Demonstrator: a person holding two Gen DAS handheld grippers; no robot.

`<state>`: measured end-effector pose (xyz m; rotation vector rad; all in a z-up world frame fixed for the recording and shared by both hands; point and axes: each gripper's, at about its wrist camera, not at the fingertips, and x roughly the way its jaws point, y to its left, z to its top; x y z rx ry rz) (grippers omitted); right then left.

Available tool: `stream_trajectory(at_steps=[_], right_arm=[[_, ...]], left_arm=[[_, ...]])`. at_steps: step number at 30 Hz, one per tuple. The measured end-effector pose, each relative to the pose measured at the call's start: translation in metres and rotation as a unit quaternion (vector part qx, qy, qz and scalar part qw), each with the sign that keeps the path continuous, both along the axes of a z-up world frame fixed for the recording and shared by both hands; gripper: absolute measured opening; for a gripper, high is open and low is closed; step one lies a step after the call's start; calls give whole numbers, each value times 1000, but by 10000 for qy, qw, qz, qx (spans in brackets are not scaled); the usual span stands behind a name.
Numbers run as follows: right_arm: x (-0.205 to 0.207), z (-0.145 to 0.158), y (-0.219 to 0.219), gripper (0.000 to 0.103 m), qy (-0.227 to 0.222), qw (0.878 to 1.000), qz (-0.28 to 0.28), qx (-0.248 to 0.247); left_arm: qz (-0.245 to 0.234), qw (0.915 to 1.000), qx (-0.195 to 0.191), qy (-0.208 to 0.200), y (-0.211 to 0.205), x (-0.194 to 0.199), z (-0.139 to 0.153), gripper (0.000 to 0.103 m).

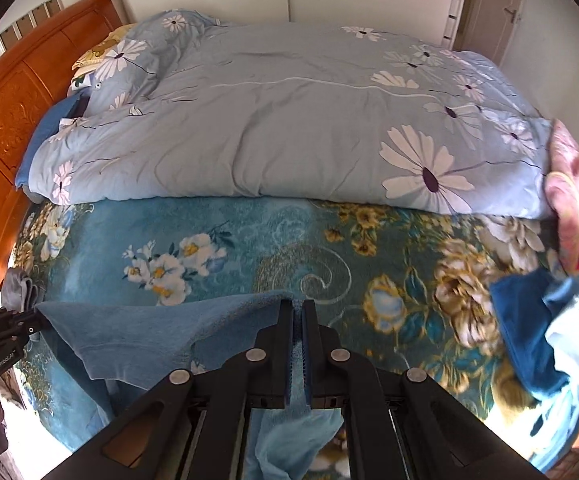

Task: Fold clothes
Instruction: 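Lower the shirt flat onto the bedspread and open both grippers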

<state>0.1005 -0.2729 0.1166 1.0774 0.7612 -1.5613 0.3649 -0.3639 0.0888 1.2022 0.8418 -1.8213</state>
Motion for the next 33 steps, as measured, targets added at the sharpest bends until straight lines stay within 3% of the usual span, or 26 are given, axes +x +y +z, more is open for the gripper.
stream_trajectory(at_steps=[8, 15, 25, 33], right_arm=[[-25, -53, -79, 4, -92, 9990, 411, 174], [-35, -114, -129, 4, -177, 9969, 524, 557], [-40, -208, -162, 4, -163, 9925, 487, 1105], [-43, -233, -165, 5, -182, 9926, 407, 1132]], left_arm=[[266, 9993, 159, -222, -66, -29, -42, 7], [245, 9971, 478, -539, -109, -46, -101, 7], [21, 9926, 815, -904, -150, -64, -182, 8], [-102, 9931, 822, -831, -159, -67, -199, 11]])
